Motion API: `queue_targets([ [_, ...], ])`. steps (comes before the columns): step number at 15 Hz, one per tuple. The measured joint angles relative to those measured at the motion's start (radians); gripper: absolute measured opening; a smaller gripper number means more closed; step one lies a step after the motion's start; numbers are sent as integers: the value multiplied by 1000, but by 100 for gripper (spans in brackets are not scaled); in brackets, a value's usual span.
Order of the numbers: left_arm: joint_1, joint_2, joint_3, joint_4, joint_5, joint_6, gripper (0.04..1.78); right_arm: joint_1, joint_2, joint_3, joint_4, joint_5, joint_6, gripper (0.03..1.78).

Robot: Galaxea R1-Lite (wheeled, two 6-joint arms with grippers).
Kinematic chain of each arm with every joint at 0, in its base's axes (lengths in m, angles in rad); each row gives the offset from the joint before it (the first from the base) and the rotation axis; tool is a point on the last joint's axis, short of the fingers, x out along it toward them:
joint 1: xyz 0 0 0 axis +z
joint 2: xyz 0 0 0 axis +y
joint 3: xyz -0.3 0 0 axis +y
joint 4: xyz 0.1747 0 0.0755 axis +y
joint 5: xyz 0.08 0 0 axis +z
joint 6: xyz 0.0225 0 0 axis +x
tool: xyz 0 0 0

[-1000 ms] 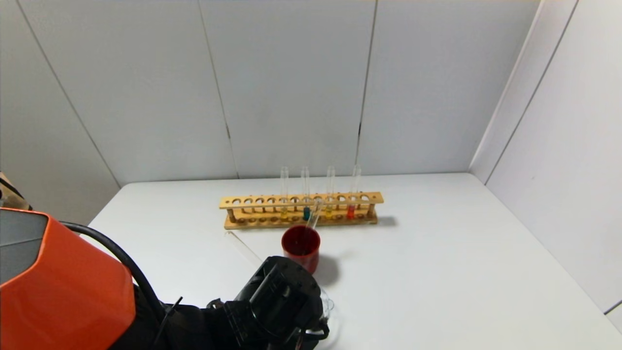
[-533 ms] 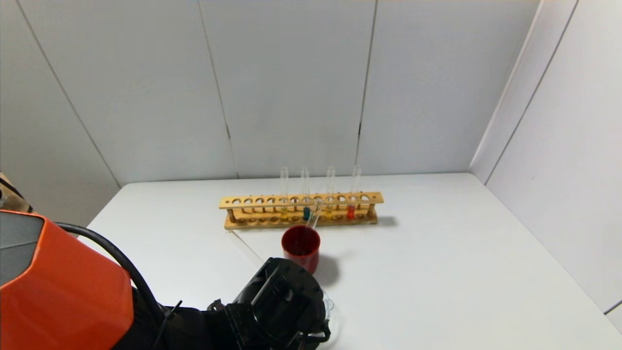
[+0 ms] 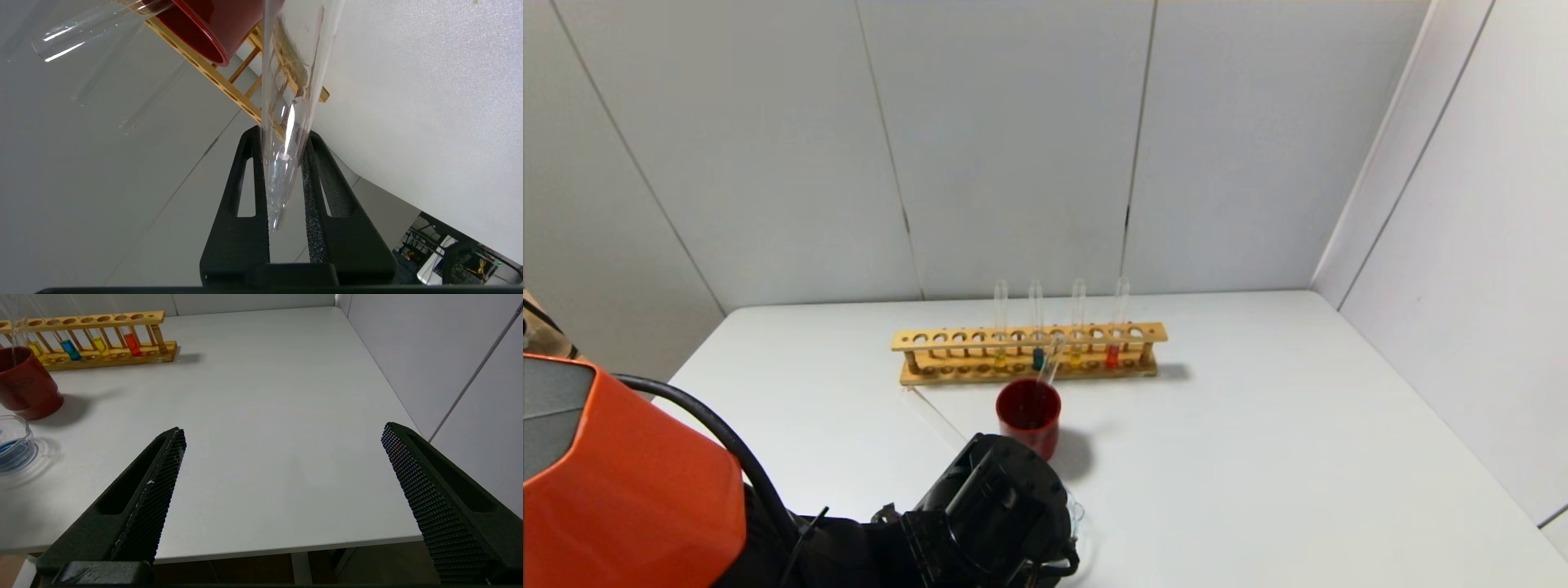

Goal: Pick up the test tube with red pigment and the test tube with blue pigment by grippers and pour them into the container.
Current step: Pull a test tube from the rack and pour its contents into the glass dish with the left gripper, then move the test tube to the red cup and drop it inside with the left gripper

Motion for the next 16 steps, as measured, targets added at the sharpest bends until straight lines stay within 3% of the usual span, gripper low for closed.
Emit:
queue_targets([
  [5, -10, -9, 7, -67, -13, -178, 30, 0, 0, 0, 0, 0, 0, 175],
  [12, -49, -74, 0, -144, 24, -804, 30, 0, 0, 0, 0, 0, 0, 175],
  [16, -37, -237, -4, -144, 23, -1029, 30, 0, 0, 0, 0, 0, 0, 175],
])
